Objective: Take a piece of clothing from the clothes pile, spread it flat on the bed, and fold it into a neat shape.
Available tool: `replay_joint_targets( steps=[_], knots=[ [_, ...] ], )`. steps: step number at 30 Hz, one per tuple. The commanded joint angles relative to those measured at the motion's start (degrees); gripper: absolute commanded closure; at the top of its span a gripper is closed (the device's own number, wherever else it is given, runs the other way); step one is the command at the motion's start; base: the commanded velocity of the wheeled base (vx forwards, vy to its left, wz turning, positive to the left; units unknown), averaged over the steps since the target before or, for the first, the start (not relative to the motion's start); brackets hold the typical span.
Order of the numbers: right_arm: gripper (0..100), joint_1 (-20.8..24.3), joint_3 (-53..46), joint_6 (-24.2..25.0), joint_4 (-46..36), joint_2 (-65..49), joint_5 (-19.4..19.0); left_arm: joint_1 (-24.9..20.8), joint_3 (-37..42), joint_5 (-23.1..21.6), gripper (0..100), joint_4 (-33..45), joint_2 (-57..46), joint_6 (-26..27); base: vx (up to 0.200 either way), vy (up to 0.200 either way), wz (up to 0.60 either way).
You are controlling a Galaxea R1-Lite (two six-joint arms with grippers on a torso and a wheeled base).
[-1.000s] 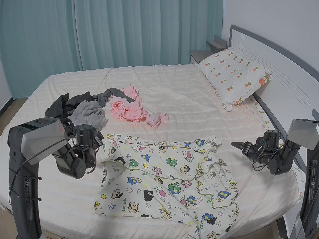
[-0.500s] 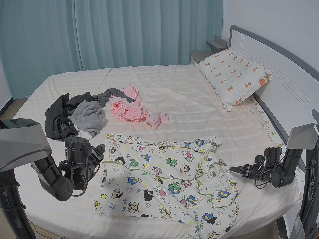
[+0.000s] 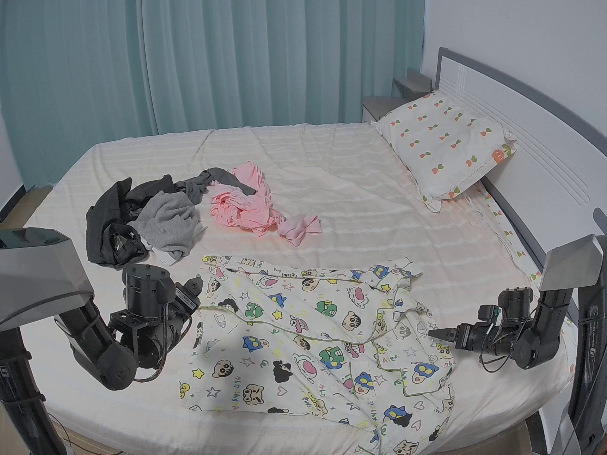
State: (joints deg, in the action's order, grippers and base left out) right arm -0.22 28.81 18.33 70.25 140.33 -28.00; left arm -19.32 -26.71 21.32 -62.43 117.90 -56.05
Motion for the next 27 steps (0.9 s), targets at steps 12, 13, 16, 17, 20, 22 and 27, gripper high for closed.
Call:
replay_joint_targets(
  steps=[12, 13, 16, 17, 20, 22, 27],
  knots=[
    [100, 1.36, -0.15, 4.34, 2.43, 0.74, -0.83, -0.01, 2.45, 0.12, 0, -4.54, 0.49, 0.07, 0.0, 0.0, 0.0],
    [100, 1.27, -0.15, 5.22, 3.49, 0.65, -0.91, -0.01, 2.45, 0.12, 0, -4.54, 0.49, 0.07, 0.0, 0.0, 0.0],
    [100, 1.19, -0.33, 6.27, 4.28, 0.65, -1.44, -0.01, 2.45, 0.12, 0, -4.54, 0.49, 0.07, 0.0, 0.0, 0.0],
    [100, 1.19, -0.42, 6.36, 4.28, 0.91, -1.44, -0.01, 2.45, 0.12, 0, -4.54, 0.49, 0.07, 0.0, 0.0, 0.0],
    [100, 1.19, -0.51, 6.45, 4.45, 0.65, -1.53, -0.01, 2.45, 0.12, 0, -4.54, 0.49, 0.15, 0.0, 0.0, 0.0],
    [100, 1.1, -0.51, 6.45, 4.54, 0.47, -1.44, -0.01, 2.54, 0.12, 0, -4.54, 0.49, 0.07, 0.0, 0.0, 0.0],
    [100, -0.31, -0.15, 6.45, 4.63, -0.49, -0.91, -0.01, 2.54, 0.12, 0, -4.54, 0.49, 0.15, 0.0, 0.0, 0.0]
  ],
)
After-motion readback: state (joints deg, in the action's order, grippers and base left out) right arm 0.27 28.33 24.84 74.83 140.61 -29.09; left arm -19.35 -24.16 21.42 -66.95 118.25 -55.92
